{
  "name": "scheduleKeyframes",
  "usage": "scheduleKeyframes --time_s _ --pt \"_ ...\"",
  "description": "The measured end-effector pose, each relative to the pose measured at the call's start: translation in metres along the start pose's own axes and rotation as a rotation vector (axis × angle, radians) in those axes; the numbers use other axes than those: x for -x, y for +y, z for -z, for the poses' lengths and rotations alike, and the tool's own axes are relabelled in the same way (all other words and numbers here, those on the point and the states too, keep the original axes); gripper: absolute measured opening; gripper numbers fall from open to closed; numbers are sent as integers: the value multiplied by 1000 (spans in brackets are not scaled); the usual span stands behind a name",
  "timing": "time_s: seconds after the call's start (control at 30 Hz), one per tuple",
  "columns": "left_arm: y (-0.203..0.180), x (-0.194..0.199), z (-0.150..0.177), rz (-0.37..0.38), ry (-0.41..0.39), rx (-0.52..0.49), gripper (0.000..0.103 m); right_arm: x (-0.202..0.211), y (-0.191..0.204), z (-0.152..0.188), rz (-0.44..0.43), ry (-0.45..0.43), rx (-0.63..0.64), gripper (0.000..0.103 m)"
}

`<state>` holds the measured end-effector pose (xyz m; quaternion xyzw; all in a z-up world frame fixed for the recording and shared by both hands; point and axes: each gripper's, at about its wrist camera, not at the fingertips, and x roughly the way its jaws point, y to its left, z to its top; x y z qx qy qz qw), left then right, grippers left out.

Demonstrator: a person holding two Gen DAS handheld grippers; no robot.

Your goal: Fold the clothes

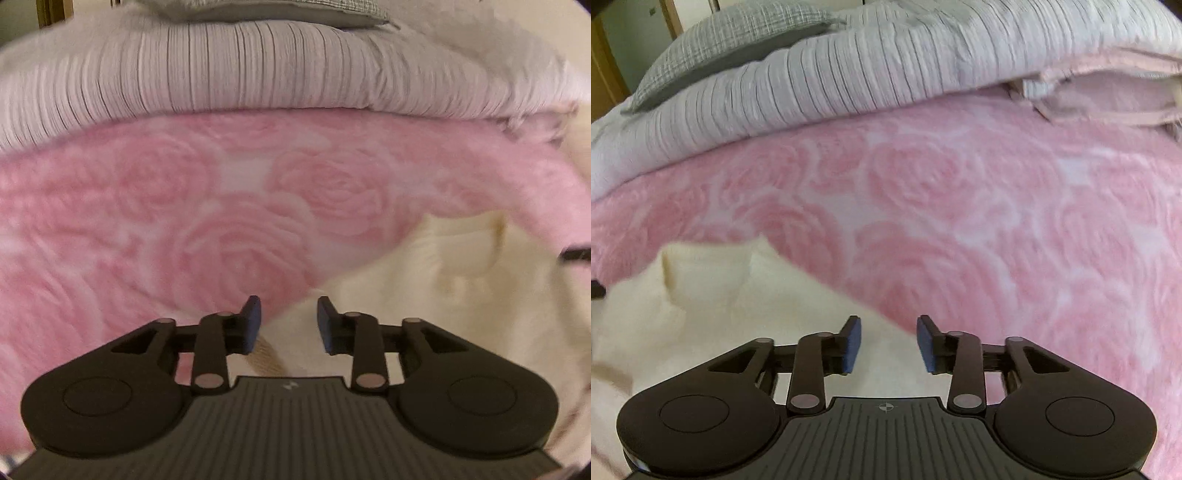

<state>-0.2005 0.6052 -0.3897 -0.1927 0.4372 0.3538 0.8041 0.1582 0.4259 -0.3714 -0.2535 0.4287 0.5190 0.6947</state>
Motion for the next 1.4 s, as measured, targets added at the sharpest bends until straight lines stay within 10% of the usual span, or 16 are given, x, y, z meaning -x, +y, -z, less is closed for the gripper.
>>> scheduleKeyframes --time_s 0.1,0.2,0.23,0.27,0.3,0.47,0.67,0.77,1.1,1.4 --pt "-5 -6 1 27 6 -19 43 0 -4 9 -14 33 31 46" --pt "-11 -13 2 54 12 -37 32 -12 -1 14 -22 42 67 48" --pt "-13 -15 3 63 14 -44 24 -13 0 15 -28 27 87 43" --pt "-18 -14 5 50 -5 -69 19 -15 2 14 -31 16 104 7" --pt "-26 -12 6 15 -21 -104 16 -15 4 11 -15 -5 121 1" --pt "-20 -9 17 -81 -66 -23 16 -14 -6 5 98 -90 109 0" --pt "25 20 21 12 -68 414 23 22 -64 30 71 -32 -263 23" --pt "30 56 41 19 -74 441 20 73 -85 74 35 -32 -423 43" --pt "-28 140 156 254 142 482 20 217 -119 325 62 20 -1214 52" --pt "-55 160 195 276 161 595 20 237 -168 405 162 -218 -1587 63"
